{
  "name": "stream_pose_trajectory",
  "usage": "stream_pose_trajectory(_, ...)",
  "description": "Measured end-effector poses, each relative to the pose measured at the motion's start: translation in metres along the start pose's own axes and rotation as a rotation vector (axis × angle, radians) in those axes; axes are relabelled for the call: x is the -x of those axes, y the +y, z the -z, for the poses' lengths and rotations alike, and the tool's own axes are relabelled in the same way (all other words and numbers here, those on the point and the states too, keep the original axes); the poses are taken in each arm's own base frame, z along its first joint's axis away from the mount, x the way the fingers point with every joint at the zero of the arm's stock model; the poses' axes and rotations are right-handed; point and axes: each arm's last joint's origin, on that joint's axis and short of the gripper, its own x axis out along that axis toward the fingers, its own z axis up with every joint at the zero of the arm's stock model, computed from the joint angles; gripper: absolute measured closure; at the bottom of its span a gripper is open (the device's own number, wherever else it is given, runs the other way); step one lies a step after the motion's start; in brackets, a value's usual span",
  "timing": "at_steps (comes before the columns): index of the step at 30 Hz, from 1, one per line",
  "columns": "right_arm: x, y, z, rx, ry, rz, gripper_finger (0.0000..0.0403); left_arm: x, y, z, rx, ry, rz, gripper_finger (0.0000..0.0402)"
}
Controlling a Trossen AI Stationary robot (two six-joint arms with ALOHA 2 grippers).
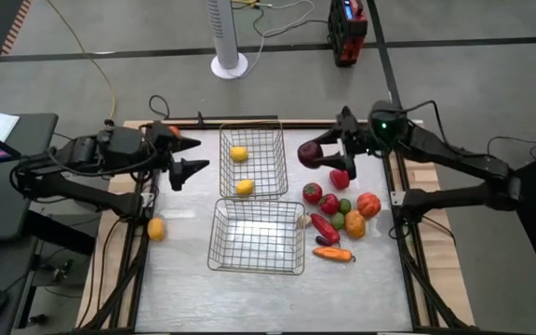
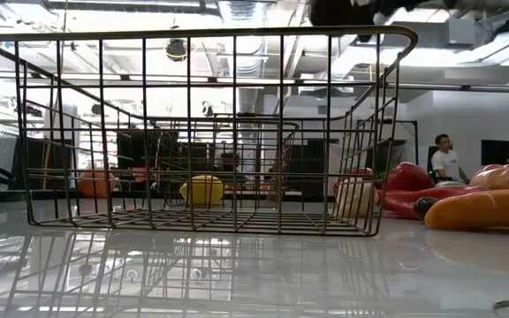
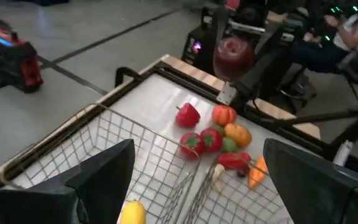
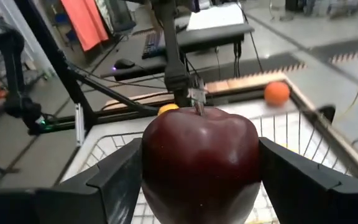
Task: Sort produce into baskets
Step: Put the red apple into the top wire basket
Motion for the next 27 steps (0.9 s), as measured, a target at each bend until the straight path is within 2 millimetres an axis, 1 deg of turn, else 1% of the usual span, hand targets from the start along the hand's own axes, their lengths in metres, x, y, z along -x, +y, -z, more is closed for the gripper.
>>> stream_pose_trajectory(3, -0.007, 0.009, -0.002, 0.015, -0.027, 0.002, 0.0087, -0.008, 0.001, -0.004, 0.008, 0.010, 0.074, 0.0059)
stream_pose_trajectory(6, -0.017, 0.017, -0.002, 0.011, -0.043, -0.004, 0.0087, -0.021, 0.001, -0.005, 0.032, -0.011, 0.194, 0.0059)
stream_pose_trajectory(9, -0.028, 0.020, 0.001, -0.027, -0.028, -0.010, 0.0086, -0.034, 0.003, 0.001, 0.057, -0.035, 0.279, 0.0059)
stream_pose_trajectory(12, -0.041, 0.023, 0.006, -0.094, -0.009, -0.021, 0.0086, -0.045, 0.008, 0.008, 0.097, -0.045, 0.308, 0.0059)
stream_pose_trajectory(15, -0.056, 0.023, 0.012, -0.126, 0.006, 0.023, 0.0086, -0.050, 0.012, 0.013, 0.108, -0.042, 0.282, 0.0059)
stream_pose_trajectory(19, -0.081, 0.017, 0.025, -0.142, 0.043, 0.106, 0.0086, -0.055, 0.018, 0.020, 0.107, -0.034, 0.230, 0.0059)
stream_pose_trajectory(23, -0.106, 0.006, 0.041, -0.146, 0.064, 0.179, 0.0086, -0.055, 0.019, 0.016, 0.124, -0.080, 0.206, 0.0059)
stream_pose_trajectory(27, -0.126, -0.005, 0.053, -0.152, 0.068, 0.243, 0.0085, -0.052, 0.019, 0.014, 0.139, -0.106, 0.202, 0.0059)
